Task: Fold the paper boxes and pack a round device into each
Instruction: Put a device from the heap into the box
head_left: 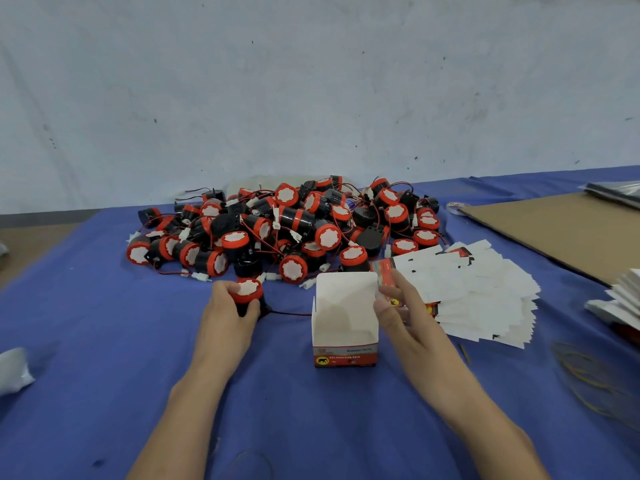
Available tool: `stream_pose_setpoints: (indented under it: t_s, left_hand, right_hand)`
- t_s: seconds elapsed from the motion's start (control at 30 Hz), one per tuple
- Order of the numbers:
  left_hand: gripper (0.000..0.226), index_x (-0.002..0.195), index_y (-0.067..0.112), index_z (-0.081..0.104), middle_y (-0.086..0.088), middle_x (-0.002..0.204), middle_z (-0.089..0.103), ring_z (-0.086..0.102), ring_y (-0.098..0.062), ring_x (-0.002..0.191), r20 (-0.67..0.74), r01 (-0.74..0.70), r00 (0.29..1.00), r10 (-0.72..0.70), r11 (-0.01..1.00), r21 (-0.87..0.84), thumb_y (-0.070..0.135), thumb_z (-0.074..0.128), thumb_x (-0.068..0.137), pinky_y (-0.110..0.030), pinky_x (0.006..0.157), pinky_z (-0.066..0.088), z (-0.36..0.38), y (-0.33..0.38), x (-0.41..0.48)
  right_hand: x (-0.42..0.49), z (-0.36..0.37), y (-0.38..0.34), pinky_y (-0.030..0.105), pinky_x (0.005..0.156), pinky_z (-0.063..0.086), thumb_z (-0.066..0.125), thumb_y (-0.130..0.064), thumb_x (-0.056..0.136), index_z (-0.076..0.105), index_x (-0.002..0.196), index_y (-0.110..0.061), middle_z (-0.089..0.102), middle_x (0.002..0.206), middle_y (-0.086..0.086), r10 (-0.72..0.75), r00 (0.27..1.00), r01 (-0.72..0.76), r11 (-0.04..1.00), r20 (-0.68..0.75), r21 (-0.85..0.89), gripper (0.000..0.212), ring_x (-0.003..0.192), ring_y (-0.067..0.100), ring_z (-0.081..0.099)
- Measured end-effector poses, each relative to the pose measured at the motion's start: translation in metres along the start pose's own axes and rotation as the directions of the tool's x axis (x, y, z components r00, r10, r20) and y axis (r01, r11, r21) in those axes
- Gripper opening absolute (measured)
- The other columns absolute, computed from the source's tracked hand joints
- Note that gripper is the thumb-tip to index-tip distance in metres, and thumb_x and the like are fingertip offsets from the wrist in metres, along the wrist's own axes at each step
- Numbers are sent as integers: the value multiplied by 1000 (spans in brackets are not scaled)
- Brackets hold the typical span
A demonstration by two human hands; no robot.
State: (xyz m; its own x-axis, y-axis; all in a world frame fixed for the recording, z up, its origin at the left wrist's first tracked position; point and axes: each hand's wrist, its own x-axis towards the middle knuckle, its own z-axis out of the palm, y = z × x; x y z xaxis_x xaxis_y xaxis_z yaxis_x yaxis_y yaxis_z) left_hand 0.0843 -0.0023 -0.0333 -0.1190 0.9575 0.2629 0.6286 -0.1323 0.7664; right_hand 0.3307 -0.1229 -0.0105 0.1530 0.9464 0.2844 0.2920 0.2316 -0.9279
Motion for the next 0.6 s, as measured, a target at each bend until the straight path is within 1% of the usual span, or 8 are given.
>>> stream_pose_setpoints:
  t_s: [0.13, 0.2, 0.27, 0.3, 0.37, 0.43, 0.53, 0.6]
  left_hand:
    - [58, 142, 19, 39, 0, 126, 42, 47, -20, 116, -245, -37, 969, 19, 997, -69, 31, 66, 92, -34, 88, 44, -16, 10, -1]
    - [58, 143, 23, 41, 3, 120, 35, 46, -17, 106, -429, -40, 902, -35, 986, -165, 37, 63, 91, -32, 87, 40, -34, 21, -2]
    - [47, 129, 23, 51, 1, 119, 42, 50, -16, 95, -524, -38, 837, -159, 938, -346, 42, 63, 87, -32, 82, 41, -52, 34, -1]
    - [41, 119, 23, 54, -1, 115, 49, 53, -16, 90, -501, -25, 832, -238, 887, -462, 44, 63, 85, -34, 79, 44, -60, 41, -2]
    - [45, 114, 16, 57, -7, 106, 59, 57, -14, 80, -313, 26, 889, -335, 719, -695, 46, 65, 81, -38, 80, 52, -69, 57, -8]
    - [47, 119, 5, 59, -14, 105, 65, 59, -14, 74, -92, 102, 947, -307, 562, -821, 40, 65, 89, -35, 76, 55, -70, 74, -21]
    - [43, 120, 6, 61, -11, 94, 70, 64, -20, 70, 152, 240, 968, -201, 549, -801, 40, 62, 93, -33, 66, 58, -57, 103, -53]
    - [57, 118, 12, 60, -6, 92, 76, 72, -17, 73, 301, 302, 947, -114, 641, -706, 58, 63, 84, -32, 68, 61, -47, 118, -77]
  right_hand:
    - [-3, 2, -11, 10, 90, 39, 42, -67, 91, 29, 148, -55, 45, 127, -49, -60, 985, 64, 998, -159, 22, 60, 121, -22, 44]
    - [-3, 3, -17, 12, 91, 39, 41, -63, 97, 37, 146, -48, 49, 134, -38, -122, 950, 134, 991, -288, 24, 52, 125, -15, 46]
    - [-4, 6, -25, 12, 88, 41, 38, -58, 102, 43, 142, -44, 52, 135, -29, -188, 899, 204, 979, -396, 0, 43, 124, -8, 50]
    - [-4, 8, -29, 10, 84, 43, 39, -55, 100, 46, 140, -42, 54, 134, -27, -222, 875, 239, 971, -429, -14, 42, 122, -4, 52]
    - [-4, 16, -38, 7, 77, 44, 40, -49, 98, 50, 135, -39, 58, 130, -22, -279, 850, 302, 953, -446, -21, 40, 117, 1, 56]
    - [-3, 27, -47, 7, 77, 44, 42, -46, 98, 50, 135, -42, 59, 129, -20, -315, 867, 333, 943, -386, -22, 38, 117, 3, 57]
    - [-5, 44, -56, 8, 92, 42, 42, -56, 99, 36, 145, -53, 47, 143, -26, -316, 928, 324, 946, -196, 13, 46, 132, -3, 46]
    - [-6, 55, -59, 3, 98, 35, 40, -64, 97, 32, 147, -55, 41, 147, -30, -304, 949, 310, 948, -79, 71, 51, 136, -7, 40]
